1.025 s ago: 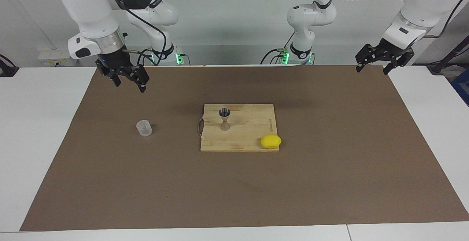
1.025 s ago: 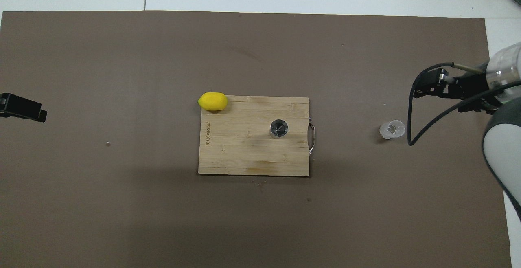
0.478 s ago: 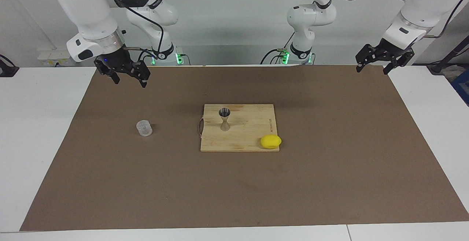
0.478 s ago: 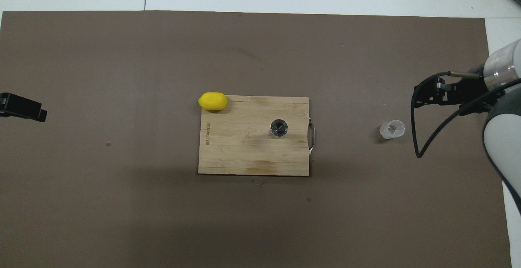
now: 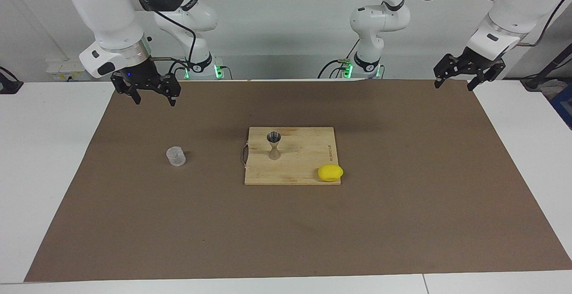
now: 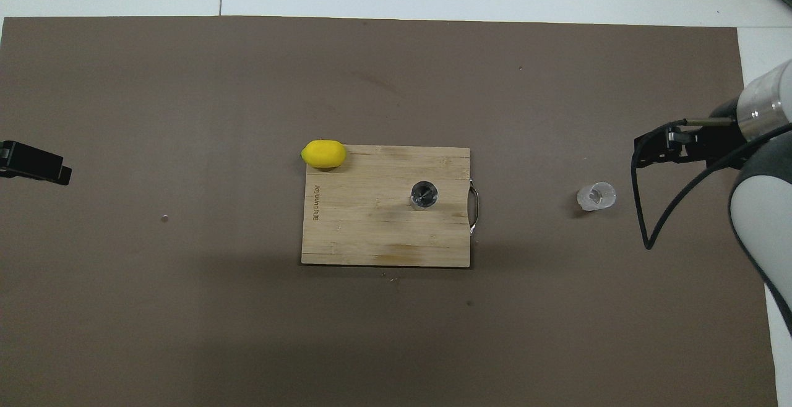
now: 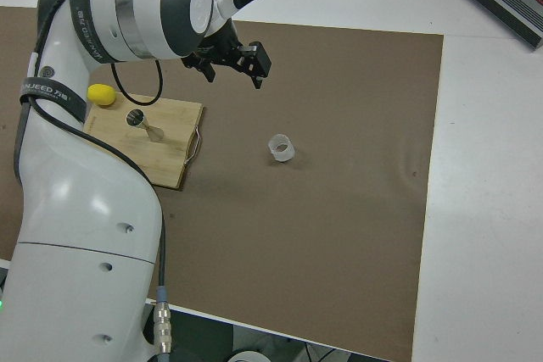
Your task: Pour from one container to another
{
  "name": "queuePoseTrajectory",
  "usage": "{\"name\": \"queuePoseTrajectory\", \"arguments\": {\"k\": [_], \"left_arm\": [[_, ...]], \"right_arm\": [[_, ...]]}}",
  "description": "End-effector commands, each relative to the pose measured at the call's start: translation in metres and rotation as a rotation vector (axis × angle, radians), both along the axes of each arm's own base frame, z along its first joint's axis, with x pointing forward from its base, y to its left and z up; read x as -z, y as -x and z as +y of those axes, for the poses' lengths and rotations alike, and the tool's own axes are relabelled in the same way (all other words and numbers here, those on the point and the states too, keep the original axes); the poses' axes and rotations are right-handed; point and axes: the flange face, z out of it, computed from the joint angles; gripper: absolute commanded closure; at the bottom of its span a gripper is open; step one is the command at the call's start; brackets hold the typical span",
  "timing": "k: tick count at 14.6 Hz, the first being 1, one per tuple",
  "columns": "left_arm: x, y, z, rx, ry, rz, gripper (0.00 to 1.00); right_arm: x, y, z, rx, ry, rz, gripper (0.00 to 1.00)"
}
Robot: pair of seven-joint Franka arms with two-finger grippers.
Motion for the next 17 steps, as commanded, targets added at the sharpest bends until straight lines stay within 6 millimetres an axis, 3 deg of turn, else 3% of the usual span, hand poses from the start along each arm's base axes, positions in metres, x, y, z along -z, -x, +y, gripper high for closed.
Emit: {"name": "queuePoseTrajectory", "arguments": {"k": [1,3,17], "left_arm": [[-0.001,0.01,0.0,-0.007,-0.018,0.005,0.0],[-0.001,0.01,0.0,-0.007,-0.018,0.005,0.0],[-0.001,0.01,0.0,-0.008,-0.018,0.005,0.0]], "right_arm": [[-0.007,0.008,0.0,-0.017,0.013,-0.002,0.01],[-0.015,0.015,-0.003,-0.012,0.011,-0.011,0.01],[-0.01,0.021,0.002,0.044,0.011,-0.012,0.01]]}}
